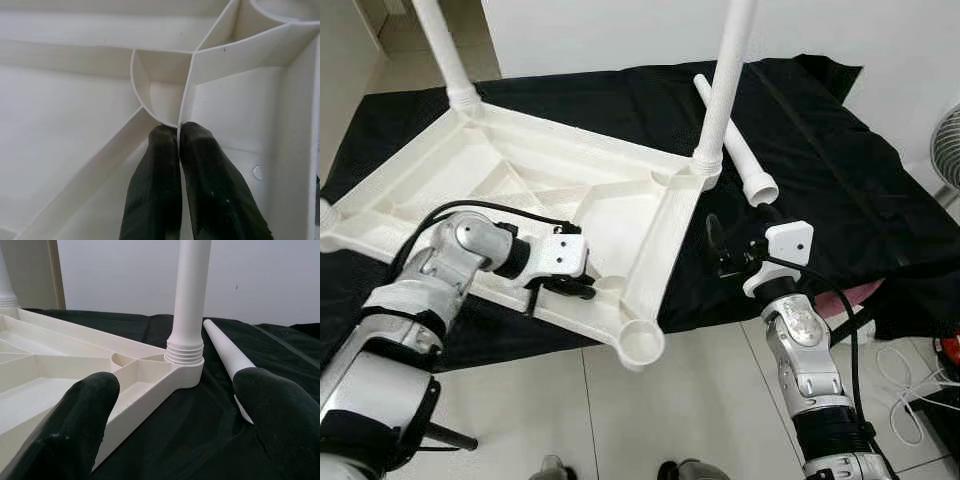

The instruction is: Building children table

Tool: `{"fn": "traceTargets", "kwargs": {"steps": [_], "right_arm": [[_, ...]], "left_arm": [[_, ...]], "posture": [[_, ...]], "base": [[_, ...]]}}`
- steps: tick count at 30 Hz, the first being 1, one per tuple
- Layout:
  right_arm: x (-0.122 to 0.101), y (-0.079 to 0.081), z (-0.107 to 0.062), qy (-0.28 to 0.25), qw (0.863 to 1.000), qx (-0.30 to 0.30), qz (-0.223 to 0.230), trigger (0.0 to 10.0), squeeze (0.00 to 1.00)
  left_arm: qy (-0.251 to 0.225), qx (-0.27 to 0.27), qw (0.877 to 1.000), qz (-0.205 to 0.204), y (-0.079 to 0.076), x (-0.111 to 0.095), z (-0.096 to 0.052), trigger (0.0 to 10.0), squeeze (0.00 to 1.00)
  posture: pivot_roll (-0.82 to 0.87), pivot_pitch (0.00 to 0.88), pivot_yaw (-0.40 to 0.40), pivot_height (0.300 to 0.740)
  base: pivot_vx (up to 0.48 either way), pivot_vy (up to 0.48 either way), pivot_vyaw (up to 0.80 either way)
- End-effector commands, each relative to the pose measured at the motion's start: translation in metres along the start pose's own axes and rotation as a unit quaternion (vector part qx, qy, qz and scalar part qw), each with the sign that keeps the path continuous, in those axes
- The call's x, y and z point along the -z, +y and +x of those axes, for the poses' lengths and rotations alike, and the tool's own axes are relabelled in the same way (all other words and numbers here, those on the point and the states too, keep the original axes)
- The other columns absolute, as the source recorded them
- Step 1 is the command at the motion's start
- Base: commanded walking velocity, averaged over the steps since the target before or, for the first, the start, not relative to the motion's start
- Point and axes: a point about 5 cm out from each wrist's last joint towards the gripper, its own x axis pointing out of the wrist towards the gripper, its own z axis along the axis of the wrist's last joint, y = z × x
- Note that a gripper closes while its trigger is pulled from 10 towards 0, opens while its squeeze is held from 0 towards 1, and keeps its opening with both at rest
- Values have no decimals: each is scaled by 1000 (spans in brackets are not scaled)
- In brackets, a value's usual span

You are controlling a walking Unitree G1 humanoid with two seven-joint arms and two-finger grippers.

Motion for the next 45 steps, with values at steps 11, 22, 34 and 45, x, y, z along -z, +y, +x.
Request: {"fn": "traceTargets", "kwargs": {"steps": [11,22,34,45], "right_arm": [[-3,2,2,0,1000,4,2,10000,0],[-4,6,5,-2,1000,0,9,10000,0],[-3,7,1,2,1000,2,10,10000,0],[-3,8,3,1,1000,1,14,10000,0]], "left_arm": [[-38,-203,978,-38,20,-5,16,10000,0],[23,-309,950,-44,47,1,-5,10000,0],[57,-405,911,-58,67,2,-28,10000,0],[-4,-398,914,-83,66,-5,-24,10000,1000]], "posture": [[-41,135,16,740],[-31,144,15,740],[-37,142,13,740],[-41,128,1,740]], "base": [[0,0,0],[0,0,0],[0,0,0],[0,0,0]]}}
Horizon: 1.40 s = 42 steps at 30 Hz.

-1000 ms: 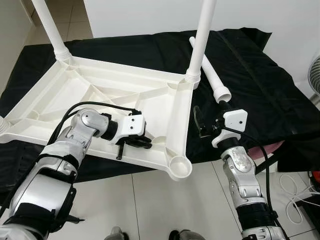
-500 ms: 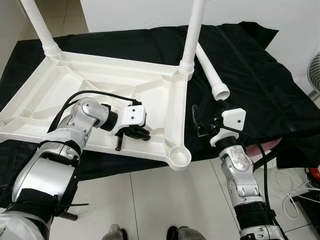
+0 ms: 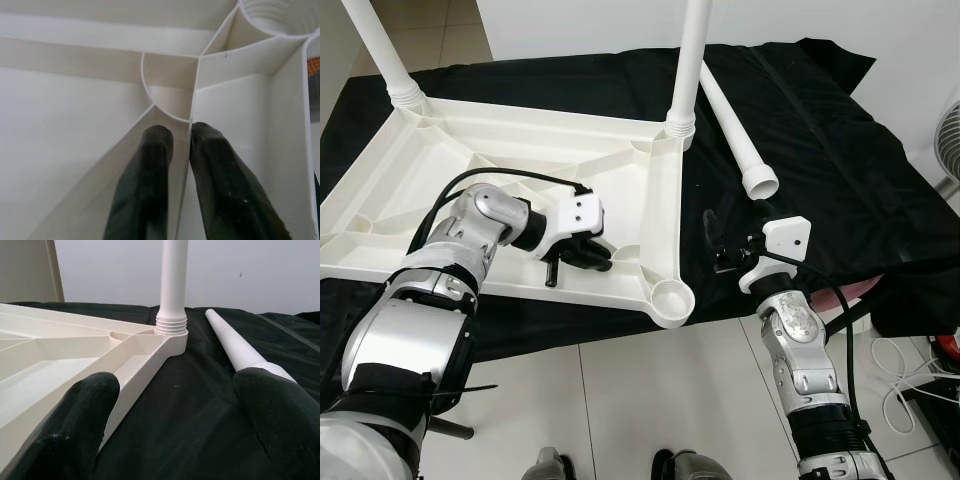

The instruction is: Building children table

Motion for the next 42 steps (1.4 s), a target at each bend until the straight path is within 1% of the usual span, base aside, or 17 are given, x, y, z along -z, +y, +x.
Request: {"fn": "traceTargets", "kwargs": {"steps": [1,4,5,6,7,12,16,18,21,23,24,25,26,28,32,33,42], "right_arm": [[1,3,0,4,1000,-3,3,10000,0],[1,3,1,4,1000,-2,5,10000,0],[2,2,2,7,1000,4,14,10000,0],[1,1,4,7,1000,10,20,10000,0],[1,-2,6,7,1000,18,19,10000,0],[0,-16,14,10,998,58,7,10000,0],[1,-23,18,17,997,81,2,10000,0],[4,-41,28,38,990,139,-6,10000,0],[6,-47,31,48,987,157,0,10000,0],[8,-51,34,51,984,172,23,10000,0],[9,-52,36,52,982,177,32,10000,267],[10,-53,38,52,981,183,42,10000,1000],[10,-53,38,52,981,183,42,10000,1000],[12,-51,41,51,980,171,87,10000,1000],[14,-49,44,56,979,166,105,10000,1000],[16,-49,47,59,976,163,130,10000,0],[18,-53,56,53,967,160,192,10000,0]], "left_arm": [[-26,-346,938,-14,29,0,-11,10000,1000],[-53,-331,942,-9,27,-5,-10,10000,1000],[-74,-320,945,-7,25,-10,-9,10000,757],[-100,-312,945,-9,23,-15,-10,10000,161],[-134,-307,942,-18,21,-22,-11,10000,0],[-211,-322,922,-39,17,-41,-16,10000,0],[-220,-344,912,-47,15,-43,-15,10000,0],[-226,-364,899,-89,9,-39,-6,10000,0],[-220,-367,899,-99,4,-39,-2,10000,0],[-221,-364,895,-133,0,-39,4,10000,0],[-227,-365,892,-142,-3,-42,6,10000,0],[-232,-361,891,-146,-6,-45,9,10000,0],[-232,-361,891,-146,-6,-45,9,10000,0],[-236,-355,893,-148,-14,-51,15,10000,0],[-232,-354,895,-139,-18,-53,18,10000,0],[-231,-355,896,-135,-20,-56,20,10000,0],[-227,-344,899,-150,-30,-70,28,10000,0]], "posture": [[-41,125,-2,740],[-40,123,-3,740],[-41,122,-2,740],[-41,119,-2,740],[-39,116,-4,740],[-31,107,-6,740],[-28,102,-4,740],[-24,101,-2,740],[-24,101,-2,740],[-15,106,-3,740],[-10,111,-4,740],[-8,114,-4,740],[-8,114,-4,740],[-6,122,-1,740],[-5,124,0,740],[4,126,3,740],[24,149,21,740]], "base": [[0,0,0],[0,0,0],[0,0,0],[0,0,0],[0,0,0],[0,0,0],[0,0,0],[0,0,0],[0,0,0],[0,0,0],[0,0,0],[0,0,0],[0,0,0],[0,0,0],[0,0,0],[0,0,0],[0,0,0]]}}
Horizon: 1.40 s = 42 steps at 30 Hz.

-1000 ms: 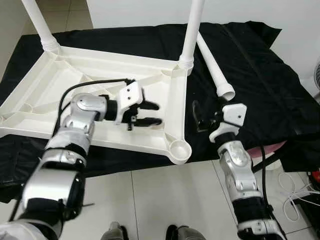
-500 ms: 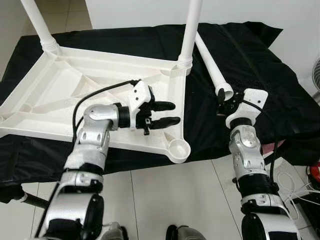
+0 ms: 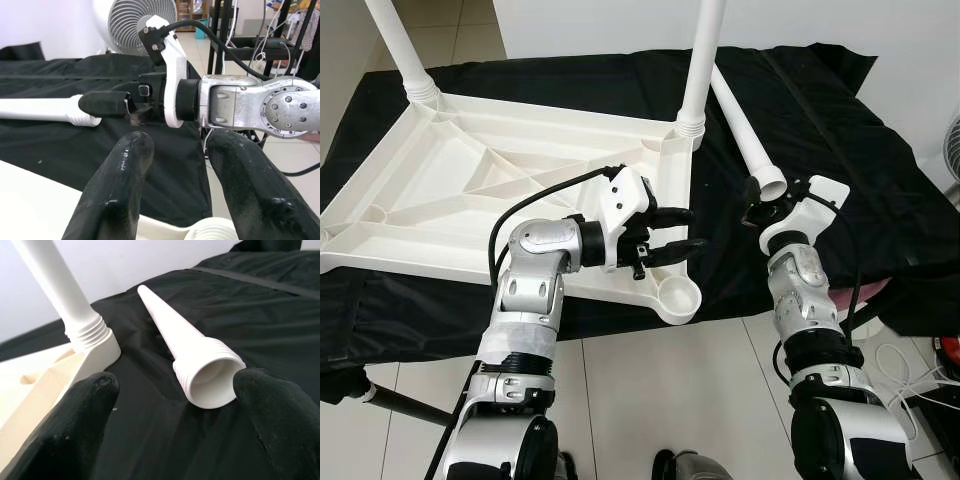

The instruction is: Building children table

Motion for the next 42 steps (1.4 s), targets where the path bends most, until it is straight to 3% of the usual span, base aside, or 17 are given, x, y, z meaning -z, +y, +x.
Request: {"fn": "traceTargets", "kwargs": {"steps": [1,16,38,39,41,42], "right_arm": [[1,-4,1,2,1000,4,20,10000,0],[-4,1,11,-7,998,-3,63,10000,0],[-21,7,29,-32,997,-27,66,10000,0],[-22,8,30,-30,997,-29,66,7608,0],[-23,9,32,-28,997,-32,65,7608,0],[-24,9,32,-28,997,-34,67,8235,0]], "left_arm": [[13,-278,960,-12,21,4,-5,10000,0],[19,-247,969,-16,11,-10,4,10000,0],[38,-268,963,-22,3,-13,3,10000,0],[39,-268,963,-22,2,-13,3,10000,0],[40,-268,962,-22,2,-13,4,10000,0],[40,-268,962,-22,2,-13,4,10000,0]], "posture": [[24,149,21,740],[54,227,76,740],[87,234,88,740],[90,236,88,740],[90,236,88,740],[91,237,87,740]], "base": [[0,0,0],[0,0,0],[0,0,0],[0,0,0],[0,0,0],[0,0,0]]}}
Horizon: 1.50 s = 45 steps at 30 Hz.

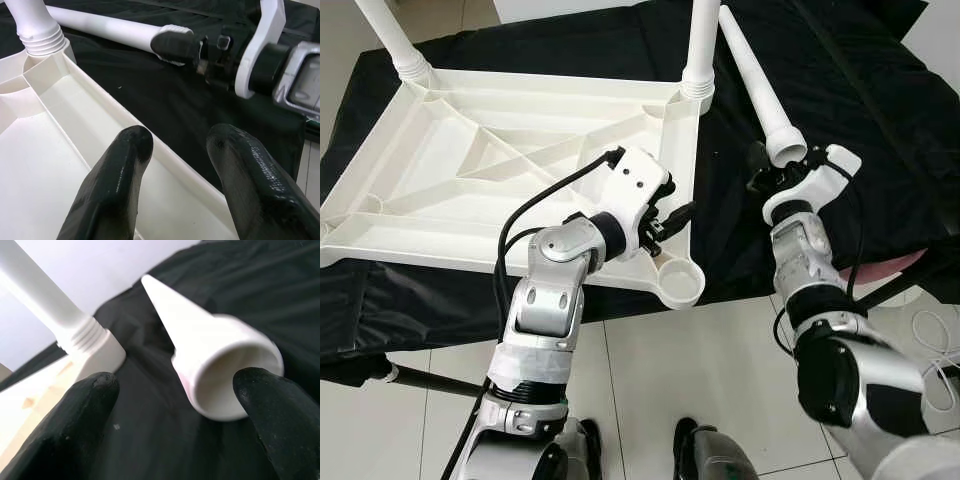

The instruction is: Building children table

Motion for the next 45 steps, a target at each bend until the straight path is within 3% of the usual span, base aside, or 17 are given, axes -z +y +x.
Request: {"fn": "traceTargets", "kwargs": {"steps": [1,7,8,13,14,15,16,17,18,19,33,36,37,40,41,42,45], "right_arm": [[4,1,1,9,1000,-5,12,5529,0],[0,5,5,7,1000,-13,13,4392,0],[-1,5,6,7,1000,-15,14,8078,0],[-4,9,11,15,999,-23,24,7882,0],[-5,9,12,15,999,-24,24,6784,0],[-5,9,12,17,999,-23,22,4078,0],[-5,9,12,17,999,-23,22,4078,0],[-8,8,14,18,999,-18,22,2000,0],[-8,8,14,18,999,-18,22,2000,0],[-11,5,16,17,999,-11,28,0,0],[-30,2,15,-59,997,-33,34,78,0],[-36,4,13,-86,995,-52,5,627,0],[-36,4,13,-89,995,-54,1,4275,0],[-42,5,13,-107,993,-58,-4,4000,0],[-46,5,12,-117,991,-62,-14,4745,0],[-52,7,12,-133,988,-67,-32,10000,0],[-62,12,10,-163,981,-83,-69,10000,0]], "left_arm": [[7,-41,999,-8,3,4,-3,10000,0],[8,-42,999,-8,3,3,-3,10000,0],[8,-42,999,-8,3,3,-3,10000,0],[10,-44,999,-7,2,3,-4,10000,0],[10,-44,999,-8,2,3,-4,10000,0],[10,-44,999,-8,2,2,-4,10000,0],[10,-44,999,-8,2,2,-4,10000,0],[11,-44,999,-8,2,2,-4,10000,0],[11,-44,999,-8,2,2,-4,10000,0],[11,-43,999,-7,1,2,-4,10000,0],[16,-35,999,4,1,5,-5,10000,0],[16,-38,999,7,2,5,-5,10000,0],[16,-38,999,7,2,6,-5,10000,0],[16,-40,999,6,4,6,-5,10000,0],[16,-41,999,6,4,7,-4,10000,0],[15,-42,999,7,5,7,-3,10000,0],[11,-43,999,8,6,7,-2,10000,0]], "posture": [[97,240,86,740],[100,243,87,740],[101,244,87,740],[107,248,87,740],[107,248,87,740],[113,250,93,740],[113,250,93,740],[118,252,95,740],[118,252,95,740],[122,252,95,740],[126,245,85,740],[119,238,81,740],[118,237,80,740],[100,228,72,740],[97,223,69,740],[89,216,64,740],[78,207,58,740]], "base": [[0,0,0],[0,0,0],[0,0,0],[0,0,0],[0,0,0],[0,0,0],[0,0,0],[0,0,0],[0,0,0],[0,0,0],[0,0,0],[0,0,0],[0,0,0],[0,0,0],[0,0,0],[0,0,0],[0,0,0]]}}
